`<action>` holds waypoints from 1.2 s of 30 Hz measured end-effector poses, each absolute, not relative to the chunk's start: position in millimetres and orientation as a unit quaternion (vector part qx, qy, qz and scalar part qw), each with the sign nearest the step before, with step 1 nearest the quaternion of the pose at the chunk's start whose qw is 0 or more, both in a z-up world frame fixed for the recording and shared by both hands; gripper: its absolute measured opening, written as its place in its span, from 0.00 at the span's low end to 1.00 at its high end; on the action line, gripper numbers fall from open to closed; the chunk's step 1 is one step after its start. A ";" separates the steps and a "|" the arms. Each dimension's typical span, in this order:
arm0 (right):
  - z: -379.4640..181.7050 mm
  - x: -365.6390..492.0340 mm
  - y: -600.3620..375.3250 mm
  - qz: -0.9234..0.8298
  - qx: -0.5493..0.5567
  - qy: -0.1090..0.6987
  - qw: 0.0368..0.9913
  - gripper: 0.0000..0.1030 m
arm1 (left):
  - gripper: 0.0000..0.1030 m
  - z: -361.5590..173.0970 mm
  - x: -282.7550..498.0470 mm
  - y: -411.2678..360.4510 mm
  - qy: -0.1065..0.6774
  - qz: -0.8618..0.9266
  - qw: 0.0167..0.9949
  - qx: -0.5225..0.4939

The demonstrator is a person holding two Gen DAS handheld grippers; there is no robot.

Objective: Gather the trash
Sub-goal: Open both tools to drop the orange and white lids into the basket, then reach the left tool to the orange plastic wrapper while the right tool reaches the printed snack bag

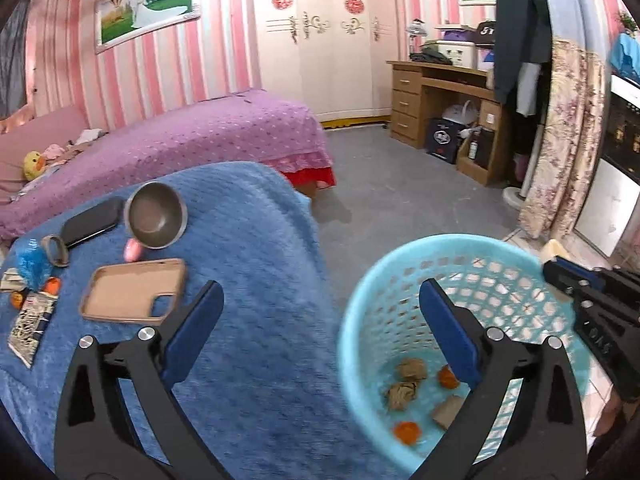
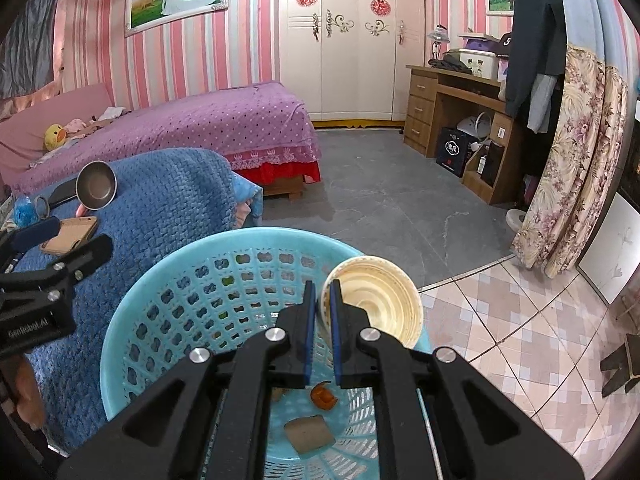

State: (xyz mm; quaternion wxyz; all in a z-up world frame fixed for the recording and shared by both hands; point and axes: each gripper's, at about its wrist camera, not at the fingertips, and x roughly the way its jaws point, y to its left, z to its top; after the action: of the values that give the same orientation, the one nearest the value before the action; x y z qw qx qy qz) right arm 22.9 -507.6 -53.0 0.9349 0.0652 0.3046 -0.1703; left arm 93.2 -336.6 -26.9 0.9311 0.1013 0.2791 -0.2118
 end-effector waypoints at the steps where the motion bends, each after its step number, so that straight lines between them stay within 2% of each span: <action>1: -53.3 24.2 -505.6 -0.170 0.066 0.305 0.935 0.07 | 0.93 -26.6 96.6 -331.2 0.281 -0.205 0.932 0.100; 6: -52.8 29.5 -497.1 -0.168 0.061 0.306 0.935 0.07 | 0.94 -25.1 108.0 -304.5 0.289 -0.183 0.936 0.085; 11: -50.6 36.0 -485.5 -0.174 0.049 0.308 0.934 0.12 | 0.94 -23.0 115.3 -276.1 0.289 -0.157 0.941 0.083; 12: -50.1 37.0 -483.4 -0.176 0.047 0.308 0.934 0.16 | 0.94 -22.8 116.2 -270.9 0.289 -0.154 0.941 0.081; 14: -48.0 38.9 -479.0 -0.182 0.046 0.306 0.933 0.50 | 0.94 -22.3 118.5 -257.5 0.291 -0.146 0.942 0.078; 18: -42.5 42.2 -472.3 -0.191 0.047 0.300 0.934 0.62 | 0.94 -21.2 122.4 -232.2 0.287 -0.129 0.946 0.082; 19: -41.6 44.0 -469.3 -0.193 0.050 0.298 0.934 0.69 | 0.94 -20.1 123.5 -226.4 0.287 -0.125 0.946 0.082; 23: -35.7 50.5 -455.9 -0.208 0.045 0.286 0.934 0.88 | 0.94 -14.2 130.3 -196.6 0.286 -0.108 0.949 0.078; 26: -30.0 56.3 -441.8 -0.213 0.039 0.278 0.936 0.91 | 0.94 -9.9 135.6 -172.8 0.284 -0.095 0.951 0.075; 36: -21.4 82.2 -390.5 -0.191 0.026 0.269 0.943 0.92 | 0.94 -18.3 158.3 -96.9 0.294 -0.057 0.952 0.061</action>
State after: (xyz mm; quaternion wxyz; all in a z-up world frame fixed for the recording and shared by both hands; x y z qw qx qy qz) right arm 82.2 -390.5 -21.4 0.9435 0.0256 0.2694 -0.1914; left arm 158.3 -96.9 -18.3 0.9522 0.0611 0.2937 -0.0569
